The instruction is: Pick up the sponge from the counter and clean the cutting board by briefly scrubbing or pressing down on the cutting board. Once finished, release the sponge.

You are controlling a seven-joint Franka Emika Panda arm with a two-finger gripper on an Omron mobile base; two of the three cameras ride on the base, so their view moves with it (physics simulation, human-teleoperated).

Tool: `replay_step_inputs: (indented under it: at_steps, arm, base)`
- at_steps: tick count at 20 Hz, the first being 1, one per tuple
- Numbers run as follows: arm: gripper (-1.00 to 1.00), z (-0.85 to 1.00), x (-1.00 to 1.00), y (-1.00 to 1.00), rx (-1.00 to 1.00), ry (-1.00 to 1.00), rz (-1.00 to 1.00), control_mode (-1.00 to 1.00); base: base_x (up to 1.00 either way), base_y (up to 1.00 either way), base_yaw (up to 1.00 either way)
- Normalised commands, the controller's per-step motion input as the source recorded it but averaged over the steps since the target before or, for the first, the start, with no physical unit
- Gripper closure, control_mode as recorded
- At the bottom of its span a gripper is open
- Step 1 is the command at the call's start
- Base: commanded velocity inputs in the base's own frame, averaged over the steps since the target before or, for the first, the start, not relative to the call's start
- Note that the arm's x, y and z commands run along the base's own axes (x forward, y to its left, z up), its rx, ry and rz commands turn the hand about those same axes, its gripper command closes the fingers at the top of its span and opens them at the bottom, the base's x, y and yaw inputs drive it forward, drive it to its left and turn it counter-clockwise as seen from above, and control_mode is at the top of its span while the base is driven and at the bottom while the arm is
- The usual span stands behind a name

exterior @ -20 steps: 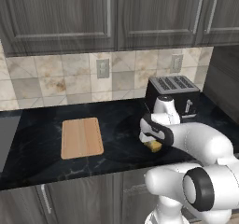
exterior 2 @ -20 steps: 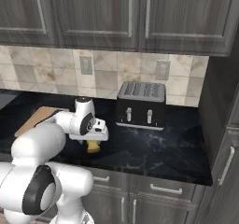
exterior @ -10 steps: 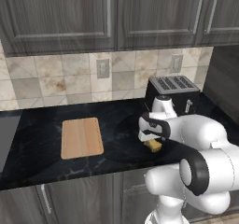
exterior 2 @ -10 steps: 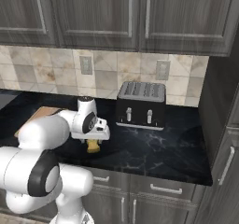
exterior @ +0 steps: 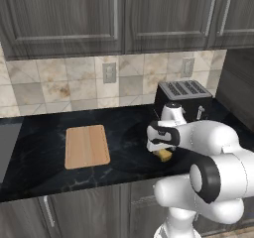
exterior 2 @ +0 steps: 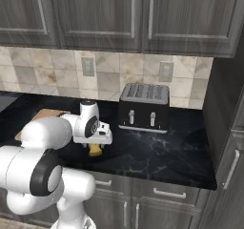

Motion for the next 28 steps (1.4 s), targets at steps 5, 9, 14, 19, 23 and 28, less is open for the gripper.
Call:
replay_step_inputs:
  at_steps: [5, 9, 14, 19, 23, 28]
  arm:
    - [-1.00, -0.10, 0.00, 0.00, 0.00, 0.00, 0.00, -1.00]
    - [-1.00, -0.05, 0.00, 0.00, 0.00, 0.00, 0.00, -1.00]
    - [-1.00, -0.05, 0.00, 0.00, 0.00, 0.00, 0.00, -1.00]
    - [-1.00, -0.02, 0.00, 0.00, 0.00, 0.00, 0.00, -1.00]
    - [-1.00, -0.01, 0.00, 0.00, 0.00, 0.00, 0.00, -1.00]
    - [-1.00, -0.02, 0.00, 0.00, 0.00, 0.00, 0.00, -1.00]
  base:
    - [0.00, 0.00, 0.00]
    - [0.00, 0.00, 0.00]
    - [0.00, 0.00, 0.00]
    - [0.00, 0.00, 0.00]
    - [0.00, 0.00, 0.00]
    - [0.00, 0.00, 0.00]
